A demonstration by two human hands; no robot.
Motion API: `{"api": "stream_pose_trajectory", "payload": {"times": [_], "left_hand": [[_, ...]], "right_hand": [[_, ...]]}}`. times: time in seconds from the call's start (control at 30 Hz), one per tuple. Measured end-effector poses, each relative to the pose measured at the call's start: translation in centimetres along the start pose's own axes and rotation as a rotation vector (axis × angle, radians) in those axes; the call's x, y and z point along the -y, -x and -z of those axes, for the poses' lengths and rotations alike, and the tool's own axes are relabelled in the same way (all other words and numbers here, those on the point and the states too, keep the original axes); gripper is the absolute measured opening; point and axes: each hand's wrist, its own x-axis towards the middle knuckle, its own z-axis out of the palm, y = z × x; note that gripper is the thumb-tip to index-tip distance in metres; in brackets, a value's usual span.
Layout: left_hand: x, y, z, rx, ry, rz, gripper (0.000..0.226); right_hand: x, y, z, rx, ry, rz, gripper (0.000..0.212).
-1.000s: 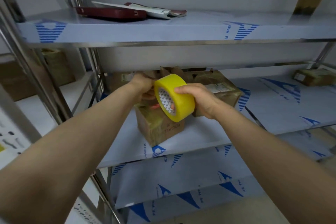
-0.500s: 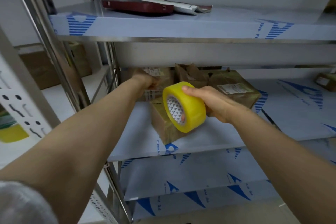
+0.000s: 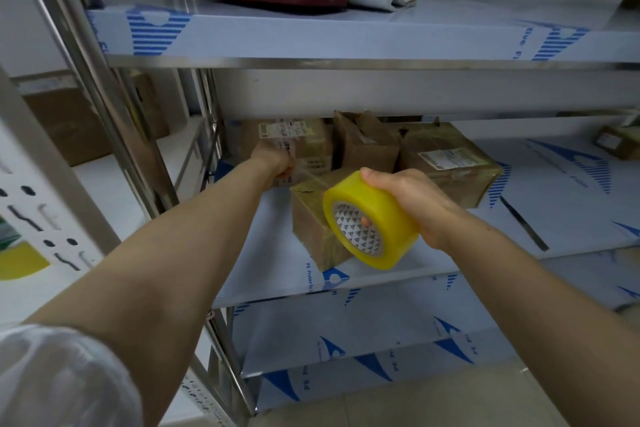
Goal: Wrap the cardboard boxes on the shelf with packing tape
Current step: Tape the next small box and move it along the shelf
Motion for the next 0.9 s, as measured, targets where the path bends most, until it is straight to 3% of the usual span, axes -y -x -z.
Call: {"api": "stream_pose_trajectory", "payload": {"times": [0.2, 0.4, 0.5, 0.7, 0.9], "left_hand": [[0.8, -0.3, -0.2, 0.087, 0.026, 0.086, 0.036], [1.6, -0.8, -0.2, 0.122, 0.076, 0.085, 0.005], [1.8, -0.8, -0.3, 0.123, 0.080, 0.081, 0.015], [2.2, -0.9, -0.5, 0.097, 0.094, 0.059, 0.006], [2.5, -0.8, -0.9, 0.070, 0.072, 0.035, 0.015]], "right_hand": [[0.2, 0.0, -1.0, 0.010, -0.003, -0.054, 0.044], [0.3, -0.4, -1.3, -0.014, -0.007, -0.083, 0.046], [0.4, -0.6, -1.4, -0.029, 0.015, -0.094, 0.048], [0.7, -0.8, -1.3, -0.043, 0.026, -0.102, 0.043], [0.9, -1.1, -1.3, -0.052, 0.032, -0.115, 0.045]]}}
